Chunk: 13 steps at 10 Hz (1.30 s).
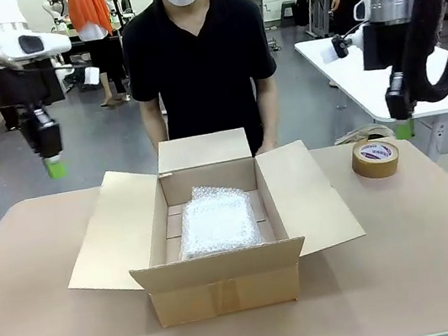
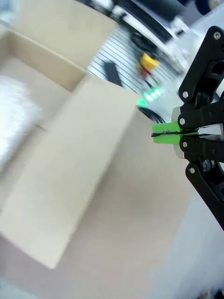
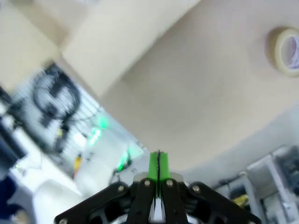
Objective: Wrap the clocks to prevent damage.
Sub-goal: Once the human has placed the objects inside and stepped back, release both hands from the side flaps of the Package Box.
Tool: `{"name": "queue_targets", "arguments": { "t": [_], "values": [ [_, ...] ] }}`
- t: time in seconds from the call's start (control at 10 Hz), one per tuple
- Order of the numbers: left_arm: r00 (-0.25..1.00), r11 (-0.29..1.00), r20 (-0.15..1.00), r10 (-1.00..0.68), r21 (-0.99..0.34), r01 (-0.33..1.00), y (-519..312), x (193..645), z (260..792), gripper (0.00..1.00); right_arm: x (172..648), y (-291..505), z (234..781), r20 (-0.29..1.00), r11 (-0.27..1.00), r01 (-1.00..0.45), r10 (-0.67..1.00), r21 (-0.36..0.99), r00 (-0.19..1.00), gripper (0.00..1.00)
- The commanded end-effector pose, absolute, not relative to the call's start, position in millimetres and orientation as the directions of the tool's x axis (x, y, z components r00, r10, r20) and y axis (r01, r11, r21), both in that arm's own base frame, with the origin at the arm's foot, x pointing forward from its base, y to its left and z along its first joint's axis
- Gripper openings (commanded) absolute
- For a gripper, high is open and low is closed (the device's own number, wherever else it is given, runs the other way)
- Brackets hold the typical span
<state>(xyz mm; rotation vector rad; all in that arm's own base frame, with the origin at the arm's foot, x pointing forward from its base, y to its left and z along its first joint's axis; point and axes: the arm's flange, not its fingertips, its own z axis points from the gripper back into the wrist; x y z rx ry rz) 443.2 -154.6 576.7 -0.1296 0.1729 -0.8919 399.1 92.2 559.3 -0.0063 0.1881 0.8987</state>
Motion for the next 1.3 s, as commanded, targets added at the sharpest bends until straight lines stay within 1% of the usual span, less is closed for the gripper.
{"name": "queue_targets", "arguments": {
  "t": [0.0,0.2,0.3,0.4,0.5,0.6,0.8,0.9,1.1,1.2],
  "values": [
    [0.518,0.52,-0.075,-0.852,-0.008,0.854,-140,432,567,0.0,389,74,550,-0.174,0.44,-0.896,0.888,0.052,0.426,0.01],
    [0.48,0.48,0.003,-0.877,0.038,0.877,-125,425,567,0.0,380,55,538,-0.123,0.335,-0.939,0.938,0.078,0.324,0.01],
    [0.461,0.463,0.052,-0.886,0.039,0.886,-115,418,567,0.0,373,43,533,-0.058,0.273,-0.956,0.961,0.105,0.269,0.01],
    [0.452,0.456,0.091,-0.887,0.034,0.889,-109,414,566,0.0,368,35,528,0.005,0.233,-0.963,0.972,0.138,0.236,0.01],
    [0.452,0.457,0.119,-0.884,0.013,0.89,-106,415,563,0.0,365,29,525,0.053,0.205,-0.969,0.975,0.142,0.214,0.01],
    [0.453,0.454,0.108,-0.885,-0.019,0.891,-104,415,558,0.0,363,25,521,0.065,0.196,-0.968,0.976,0.157,0.208,0.01],
    [0.393,0.386,0.11,-0.913,-0.079,0.919,-108,421,549,0.0,364,21,519,0.102,0.169,-0.969,0.977,0.179,0.189,0.01],
    [0.349,0.343,0.056,-0.935,-0.09,0.935,-114,422,543,0.0,366,21,518,0.107,0.156,-0.969,0.978,0.191,0.178,0.01],
    [0.311,0.305,0.056,-0.949,-0.096,0.947,-116,422,546,0.0,372,24,515,0.107,0.123,-0.971,0.983,0.207,0.148,0.01],
    [0.38,0.375,0.073,-0.922,-0.08,0.924,-116,418,538,0.0,364,23,519,0.08,0.175,-0.969,0.978,0.178,0.191,0.01]
  ]
}}
